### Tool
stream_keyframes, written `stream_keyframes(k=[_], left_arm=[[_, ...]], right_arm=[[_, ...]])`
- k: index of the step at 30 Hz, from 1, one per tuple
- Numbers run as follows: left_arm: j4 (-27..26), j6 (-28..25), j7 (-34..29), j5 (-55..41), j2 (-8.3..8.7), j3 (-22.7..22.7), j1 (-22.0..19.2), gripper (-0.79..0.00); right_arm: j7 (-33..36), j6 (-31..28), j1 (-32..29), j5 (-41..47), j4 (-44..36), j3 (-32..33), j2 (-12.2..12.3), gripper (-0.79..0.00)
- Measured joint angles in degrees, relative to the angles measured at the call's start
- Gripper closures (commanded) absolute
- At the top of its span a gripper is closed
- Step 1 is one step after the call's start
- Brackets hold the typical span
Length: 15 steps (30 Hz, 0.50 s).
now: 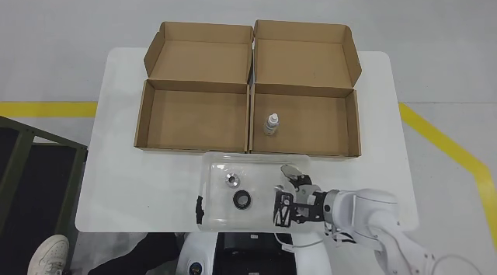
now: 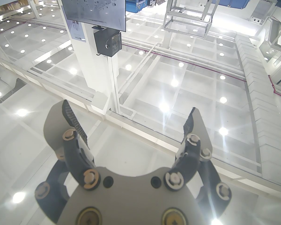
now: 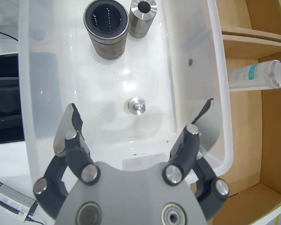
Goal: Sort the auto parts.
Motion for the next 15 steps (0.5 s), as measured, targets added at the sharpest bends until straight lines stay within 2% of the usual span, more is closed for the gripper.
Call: stream_keyframes(k=[1, 4, 10, 11, 13, 15], left_arm=[[0.0, 0.0, 0.0, 0.0, 0.00, 0.0, 0.0, -0.785], [0.0, 0.0, 0.0, 0.0, 0.00, 0.0, 0.0, -0.785], [0.0, 0.0, 0.0, 0.0, 0.00, 0.0, 0.0, -0.785], [0.0, 0.0, 0.0, 0.0, 0.00, 0.0, 0.0, -0.785], [0.0, 0.0, 0.0, 0.0, 0.00, 0.0, 0.0, -0.785], [0.0, 0.0, 0.0, 0.0, 0.00, 0.0, 0.0, -0.785]], right_arm=[[0.5, 0.3, 0.3, 0.1, 0.2, -0.3, 0.0, -0.579], [1.7, 0.5, 1.2, 0.2, 0.9, -1.1, 0.0, -0.616], [3.8, 0.9, 2.6, 0.2, 2.3, -2.8, -0.1, -0.597], [4.0, 1.0, 2.8, 0.2, 2.5, -3.1, -0.1, -0.570], [4.5, 1.4, 3.3, 0.2, 3.0, -3.7, -0.2, -0.416], [4.9, 2.0, 3.7, 0.1, 3.5, -4.1, -0.2, -0.391]])
